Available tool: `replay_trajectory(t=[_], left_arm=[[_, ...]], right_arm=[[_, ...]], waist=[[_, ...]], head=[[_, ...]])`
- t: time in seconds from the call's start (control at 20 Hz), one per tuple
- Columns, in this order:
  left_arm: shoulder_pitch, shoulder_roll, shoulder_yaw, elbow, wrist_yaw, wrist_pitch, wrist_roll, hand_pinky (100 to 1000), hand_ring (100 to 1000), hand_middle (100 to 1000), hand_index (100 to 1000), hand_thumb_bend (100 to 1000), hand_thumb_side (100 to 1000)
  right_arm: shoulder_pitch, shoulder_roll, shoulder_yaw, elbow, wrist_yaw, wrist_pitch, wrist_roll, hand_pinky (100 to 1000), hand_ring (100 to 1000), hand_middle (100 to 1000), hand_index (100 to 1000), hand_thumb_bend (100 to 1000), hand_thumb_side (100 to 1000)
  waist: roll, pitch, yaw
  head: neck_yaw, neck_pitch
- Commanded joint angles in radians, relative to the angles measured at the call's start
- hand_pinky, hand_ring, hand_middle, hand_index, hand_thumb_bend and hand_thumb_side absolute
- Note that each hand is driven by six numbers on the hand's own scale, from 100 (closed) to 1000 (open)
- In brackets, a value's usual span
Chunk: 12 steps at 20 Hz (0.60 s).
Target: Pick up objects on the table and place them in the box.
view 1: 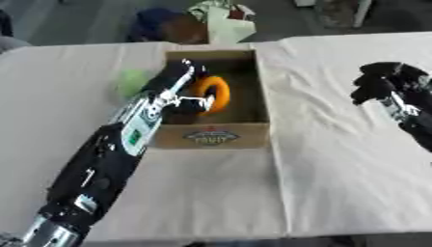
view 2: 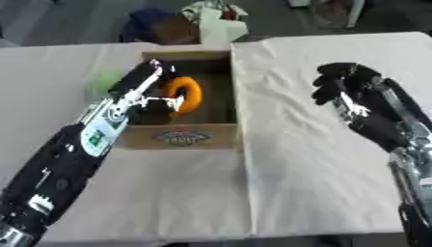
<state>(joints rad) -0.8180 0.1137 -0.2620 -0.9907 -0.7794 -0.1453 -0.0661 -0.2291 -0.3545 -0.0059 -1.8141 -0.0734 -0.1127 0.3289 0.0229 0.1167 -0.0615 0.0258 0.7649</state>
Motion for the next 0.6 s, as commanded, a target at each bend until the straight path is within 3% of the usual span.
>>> replay_trajectory(t=[0.05,0.15,0.25,0.6], left_arm=[[-0.005,0.013,0.01,-0.01,0.012,-0.011,-0.003,651,669,669,816,510,508],[0.001,0.029,0.015,-0.041,0.029,-0.003,-0.007,686,723,725,837,656,611],[0.003,0.053,0.02,-0.097,0.047,0.013,-0.014,701,740,743,846,721,666],[0.01,0.178,0.062,-0.354,0.146,0.115,-0.049,682,703,713,836,675,660]], right_arm=[[-0.013,-0.009,-0.007,-0.013,-0.007,-0.002,0.002,594,611,624,787,100,515],[-0.012,-0.009,-0.007,-0.012,-0.006,-0.002,0.002,594,611,624,787,100,515],[-0.01,-0.01,-0.009,-0.011,-0.005,-0.003,0.001,594,611,624,786,100,515],[-0.004,-0.017,-0.014,-0.01,-0.003,-0.004,-0.005,594,611,623,786,100,514]], waist=[[-0.002,-0.014,0.001],[-0.002,-0.016,0.003],[-0.002,-0.018,0.005],[-0.001,-0.024,0.023]], head=[[0.001,0.002],[-0.002,0.002],[-0.005,0.002],[-0.022,0.005]])
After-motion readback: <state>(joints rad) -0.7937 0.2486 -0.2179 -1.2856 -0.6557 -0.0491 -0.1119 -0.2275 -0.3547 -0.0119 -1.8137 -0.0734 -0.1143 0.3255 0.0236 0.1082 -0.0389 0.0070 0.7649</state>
